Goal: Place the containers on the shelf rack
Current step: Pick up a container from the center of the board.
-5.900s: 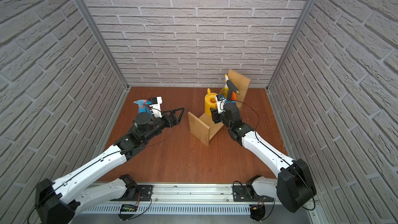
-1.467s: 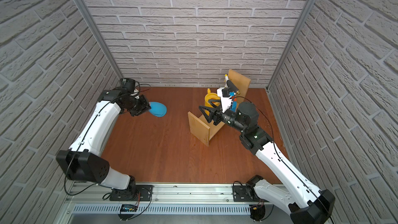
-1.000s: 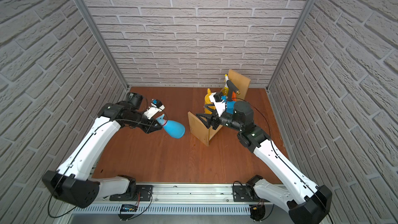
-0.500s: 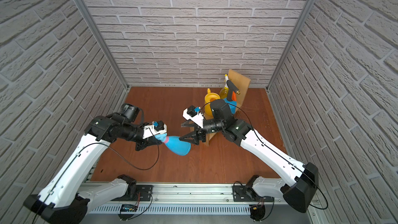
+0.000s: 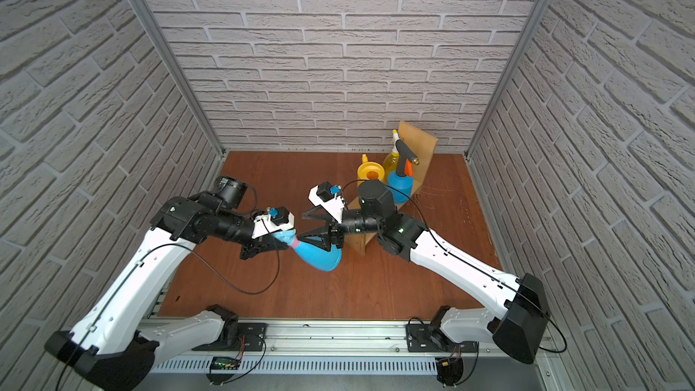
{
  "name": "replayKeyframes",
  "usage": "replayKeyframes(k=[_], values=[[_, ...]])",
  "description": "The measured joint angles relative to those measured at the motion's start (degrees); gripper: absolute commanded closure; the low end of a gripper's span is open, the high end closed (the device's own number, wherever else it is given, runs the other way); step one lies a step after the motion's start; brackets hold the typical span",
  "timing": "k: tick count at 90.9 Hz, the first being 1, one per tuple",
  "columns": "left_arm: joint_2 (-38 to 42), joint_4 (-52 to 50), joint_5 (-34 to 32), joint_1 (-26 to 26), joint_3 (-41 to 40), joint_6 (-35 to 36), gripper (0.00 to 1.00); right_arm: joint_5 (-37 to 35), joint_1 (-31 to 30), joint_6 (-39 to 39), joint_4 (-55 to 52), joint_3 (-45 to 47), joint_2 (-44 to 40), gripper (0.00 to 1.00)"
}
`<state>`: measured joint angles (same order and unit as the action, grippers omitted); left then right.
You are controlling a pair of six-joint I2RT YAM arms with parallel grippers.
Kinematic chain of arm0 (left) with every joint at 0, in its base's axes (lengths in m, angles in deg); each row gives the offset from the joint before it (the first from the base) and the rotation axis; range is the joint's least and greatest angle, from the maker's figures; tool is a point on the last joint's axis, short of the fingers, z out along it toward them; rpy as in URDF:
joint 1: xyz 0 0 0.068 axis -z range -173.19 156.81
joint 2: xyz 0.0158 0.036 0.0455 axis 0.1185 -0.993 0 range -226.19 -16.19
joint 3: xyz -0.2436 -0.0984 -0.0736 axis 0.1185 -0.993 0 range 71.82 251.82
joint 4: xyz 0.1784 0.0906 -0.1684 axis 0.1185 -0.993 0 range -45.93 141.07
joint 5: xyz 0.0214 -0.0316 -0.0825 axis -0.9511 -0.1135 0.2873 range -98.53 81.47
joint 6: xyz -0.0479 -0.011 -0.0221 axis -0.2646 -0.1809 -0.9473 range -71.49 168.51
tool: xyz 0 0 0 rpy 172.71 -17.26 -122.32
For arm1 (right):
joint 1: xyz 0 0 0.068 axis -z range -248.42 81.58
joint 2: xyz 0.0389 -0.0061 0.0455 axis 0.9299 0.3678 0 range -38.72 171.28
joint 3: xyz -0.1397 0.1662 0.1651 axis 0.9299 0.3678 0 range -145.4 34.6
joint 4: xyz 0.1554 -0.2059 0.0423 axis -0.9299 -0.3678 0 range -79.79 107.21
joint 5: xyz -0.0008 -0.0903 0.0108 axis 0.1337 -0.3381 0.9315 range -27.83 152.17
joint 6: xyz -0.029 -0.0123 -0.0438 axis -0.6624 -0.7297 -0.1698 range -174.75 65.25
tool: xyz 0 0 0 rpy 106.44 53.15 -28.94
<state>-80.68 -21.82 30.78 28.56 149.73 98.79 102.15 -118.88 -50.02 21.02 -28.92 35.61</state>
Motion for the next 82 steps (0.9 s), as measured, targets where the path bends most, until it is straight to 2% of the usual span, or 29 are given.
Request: replayKeyframes(k=[12, 34, 48, 67, 74, 82], values=[[-0.85, 0.46, 0.42, 0.24, 0.13, 0.0, 1.0, -0.59, -1.57, 0.9, 0.76, -0.17, 2.47, 0.34], [-1.2, 0.96, 1.2, 0.31, 0.68, -0.04, 1.0, -0.35, -2.51, 1.49, 0.92, -1.42, 4.96, 0.55], [-1.25, 0.98, 1.4, 0.31, 0.68, -0.2, 1.0, 0.52, -2.58, 2.51, 1.84, -2.27, 5.18, 0.61], [-1.25, 1.11, 1.53, 0.31, 0.68, -0.37, 1.0, 2.21, -2.6, 3.19, 3.17, -2.47, 5.18, 0.83], [-1.25, 0.26, 2.67, 0.31, 0.68, -1.07, 1.0, 3.48, -2.6, 1.4, 3.43, -2.51, 5.18, 0.95], [-1.14, -0.07, 3.08, 0.31, 0.68, -2.36, 0.76, 4.0, -2.6, 0.72, 3.45, -2.51, 5.18, 0.97]])
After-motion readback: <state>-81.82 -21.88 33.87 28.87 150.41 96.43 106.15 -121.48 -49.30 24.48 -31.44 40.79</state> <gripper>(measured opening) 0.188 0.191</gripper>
